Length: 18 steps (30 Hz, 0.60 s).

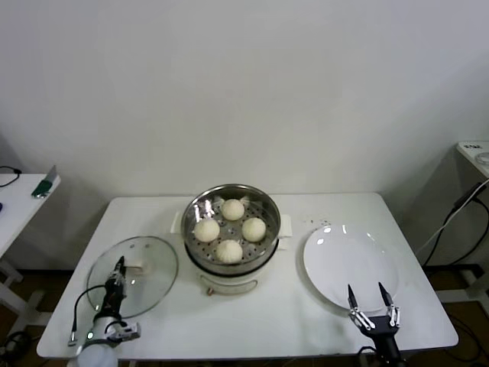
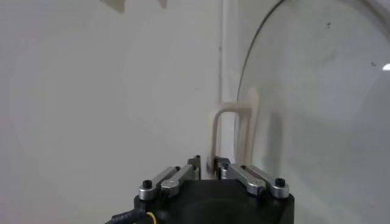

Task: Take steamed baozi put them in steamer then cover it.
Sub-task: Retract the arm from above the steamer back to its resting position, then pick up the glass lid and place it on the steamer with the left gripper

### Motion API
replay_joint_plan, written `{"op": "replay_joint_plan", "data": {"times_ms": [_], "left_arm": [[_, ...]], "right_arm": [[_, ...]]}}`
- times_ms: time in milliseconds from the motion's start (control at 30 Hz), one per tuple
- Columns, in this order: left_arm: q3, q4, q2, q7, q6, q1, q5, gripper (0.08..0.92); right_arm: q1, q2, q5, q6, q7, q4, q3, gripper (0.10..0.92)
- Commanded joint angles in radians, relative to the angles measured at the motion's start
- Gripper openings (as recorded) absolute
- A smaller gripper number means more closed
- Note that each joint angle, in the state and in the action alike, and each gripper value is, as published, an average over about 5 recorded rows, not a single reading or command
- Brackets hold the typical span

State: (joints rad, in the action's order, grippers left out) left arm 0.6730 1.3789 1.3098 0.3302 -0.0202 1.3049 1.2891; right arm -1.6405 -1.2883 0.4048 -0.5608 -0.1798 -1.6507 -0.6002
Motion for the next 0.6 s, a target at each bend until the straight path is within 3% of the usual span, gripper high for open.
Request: {"op": "replay_joint_plan", "data": {"times_ms": [33, 133, 400, 600], "left_arm": [[0.001, 0.107, -0.011, -0.036, 0.021, 0.023, -0.042, 0.181], [0.006, 0.207, -0.033, -0.081, 0.042, 0.054, -0.081, 0.14], [0.032, 0.529, -0.151, -0.249, 0.18, 0.159, -0.233, 0.138], [0.033, 0.688, -0.212, -0.327, 0.28, 0.152, -0.303, 0.138]], "right_arm": [[-0.002, -0.002, -0.001, -0.002, 0.001, -0.003, -0.002, 0.823], [-0.002, -0.002, -0.001, -0.001, 0.001, -0.006, -0.003, 0.823], [-0.001, -0.003, -0.014, 0.003, 0.018, -0.009, -0.005, 0.823], [0.003, -0.007, -0.052, 0.012, 0.054, -0.005, -0.009, 0.823]]}}
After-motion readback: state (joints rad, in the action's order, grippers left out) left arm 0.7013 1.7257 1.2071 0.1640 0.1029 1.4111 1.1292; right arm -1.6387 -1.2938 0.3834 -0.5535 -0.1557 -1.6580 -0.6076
